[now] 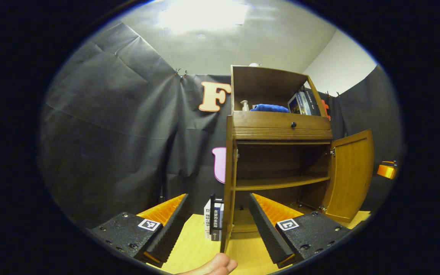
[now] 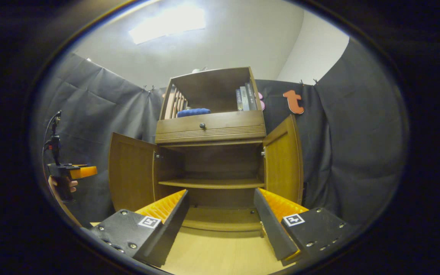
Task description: Open the right door of the double-door shoe cabinet with the right hand, and open the left door with the left hand.
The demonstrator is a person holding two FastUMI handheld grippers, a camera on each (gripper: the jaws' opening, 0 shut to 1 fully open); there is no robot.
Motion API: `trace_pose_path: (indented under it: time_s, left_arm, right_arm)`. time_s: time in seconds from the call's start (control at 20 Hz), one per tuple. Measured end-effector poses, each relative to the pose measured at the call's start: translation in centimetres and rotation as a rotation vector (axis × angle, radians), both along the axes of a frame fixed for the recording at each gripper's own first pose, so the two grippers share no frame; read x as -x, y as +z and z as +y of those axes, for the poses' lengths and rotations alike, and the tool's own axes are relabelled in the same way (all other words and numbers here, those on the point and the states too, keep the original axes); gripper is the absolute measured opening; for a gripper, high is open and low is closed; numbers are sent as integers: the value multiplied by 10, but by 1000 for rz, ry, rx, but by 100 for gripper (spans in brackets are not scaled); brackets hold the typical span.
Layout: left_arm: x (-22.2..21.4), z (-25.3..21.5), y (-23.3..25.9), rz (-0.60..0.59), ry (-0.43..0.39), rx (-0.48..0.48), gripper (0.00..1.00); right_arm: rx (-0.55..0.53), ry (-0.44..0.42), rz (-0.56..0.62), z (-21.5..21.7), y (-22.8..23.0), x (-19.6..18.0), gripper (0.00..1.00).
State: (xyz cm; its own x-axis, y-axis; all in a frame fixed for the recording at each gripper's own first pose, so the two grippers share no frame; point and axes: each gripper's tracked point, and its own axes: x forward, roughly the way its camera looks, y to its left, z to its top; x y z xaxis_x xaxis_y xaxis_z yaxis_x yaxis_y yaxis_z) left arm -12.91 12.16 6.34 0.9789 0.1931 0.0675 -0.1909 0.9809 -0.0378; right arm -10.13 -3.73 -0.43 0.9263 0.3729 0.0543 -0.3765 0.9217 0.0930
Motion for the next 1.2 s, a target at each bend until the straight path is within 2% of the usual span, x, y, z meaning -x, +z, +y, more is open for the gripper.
trace_pose_path:
  time_s: [0.15,0.25,0.35,0.55,0.7,0.75,0.8,0.95,1.0,1.1,1.2]
  left_arm:
    - [-5,-32,15,-32,-27,-15,95]
    - [-10,-55,18,-38,-44,-33,92]
    - [-19,-74,24,-53,-58,-43,95]
    - [-50,-112,29,-81,-91,-20,92]
    - [-81,-136,20,-61,-123,-10,92]
    - [-92,-143,15,-52,-134,-8,95]
    - [-105,-148,9,-47,-137,-9,92]
    - [-142,-155,-15,-8,-130,-2,92]
    - [-154,-159,-22,3,-134,4,95]
    - [-178,-168,-35,46,-150,-4,92]
    - [-199,-172,-46,43,-153,-8,95]
  right_arm:
    - [-12,-8,-14,-12,8,-2,100]
    - [-19,-9,-15,-18,11,-6,100]
    - [-20,-15,-7,-24,11,-14,100]
    - [-24,-26,19,-31,7,-34,100]
    - [-9,-53,36,-37,4,-58,100]
    - [-4,-59,38,-36,3,-67,100]
    - [3,-59,40,-34,2,-76,100]
    - [15,-85,67,-31,-13,-103,100]
    - [14,-94,78,-29,-19,-114,100]
    - [21,-95,93,-18,-30,-136,97]
    - [36,-95,104,-8,-41,-160,97]
